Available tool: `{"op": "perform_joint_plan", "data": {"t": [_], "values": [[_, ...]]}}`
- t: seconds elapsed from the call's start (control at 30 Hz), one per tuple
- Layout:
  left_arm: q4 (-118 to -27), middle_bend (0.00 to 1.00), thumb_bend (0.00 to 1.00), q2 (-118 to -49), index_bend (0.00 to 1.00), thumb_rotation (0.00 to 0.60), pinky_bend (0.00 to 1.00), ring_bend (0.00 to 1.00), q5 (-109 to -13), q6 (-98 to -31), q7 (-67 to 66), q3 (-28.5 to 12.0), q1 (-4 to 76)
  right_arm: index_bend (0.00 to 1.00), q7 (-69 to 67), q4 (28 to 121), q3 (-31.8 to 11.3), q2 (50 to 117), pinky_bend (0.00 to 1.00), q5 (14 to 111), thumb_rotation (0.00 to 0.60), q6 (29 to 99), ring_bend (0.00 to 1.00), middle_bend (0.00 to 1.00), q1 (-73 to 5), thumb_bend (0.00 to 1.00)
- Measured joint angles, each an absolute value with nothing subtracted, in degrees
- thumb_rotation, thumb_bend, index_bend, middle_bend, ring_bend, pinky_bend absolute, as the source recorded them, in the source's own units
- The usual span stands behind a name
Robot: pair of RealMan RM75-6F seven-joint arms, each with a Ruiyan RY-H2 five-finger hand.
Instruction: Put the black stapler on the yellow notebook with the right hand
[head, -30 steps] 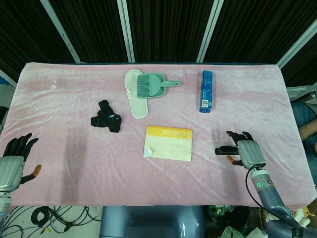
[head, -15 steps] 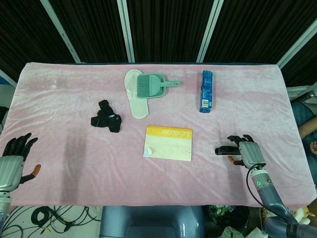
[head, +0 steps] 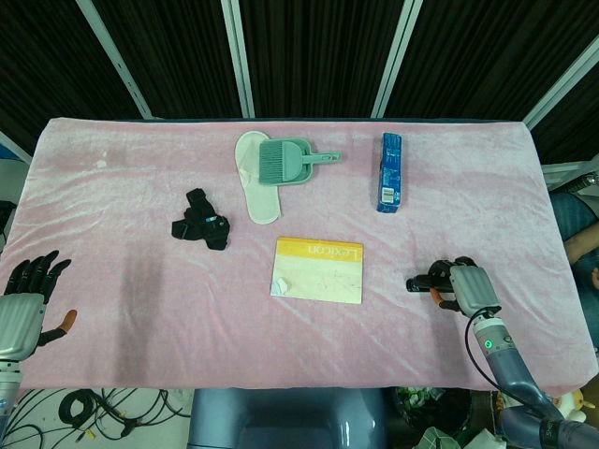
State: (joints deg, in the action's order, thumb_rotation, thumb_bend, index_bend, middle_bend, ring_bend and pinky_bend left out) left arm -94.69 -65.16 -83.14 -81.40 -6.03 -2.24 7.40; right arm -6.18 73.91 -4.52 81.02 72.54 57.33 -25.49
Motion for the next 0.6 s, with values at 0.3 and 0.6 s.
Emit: {"op": "perform_joint_plan", "data": {"t": [0.3,0.6], "values": [[-94.9,0.01,0.33,-65.1,0.12,0.600,0.01,0.00,-82.9,-81.2,-6.3,-2.2,7.4,0.49,-8.1,73.9,-4.9,80.9,0.24,74.9,0.600,59.3,0.44,0.47,-25.3,0.36],[-95.2,0.01,0.33,-65.0,0.12,0.600,0.01,0.00,-82.8,-81.2,-6.1,-2.3,7.4,0.50,-7.1,77.7,-6.7,79.4,0.25,75.9,0.600,60.3,0.44,0.47,-26.3,0.36]]}}
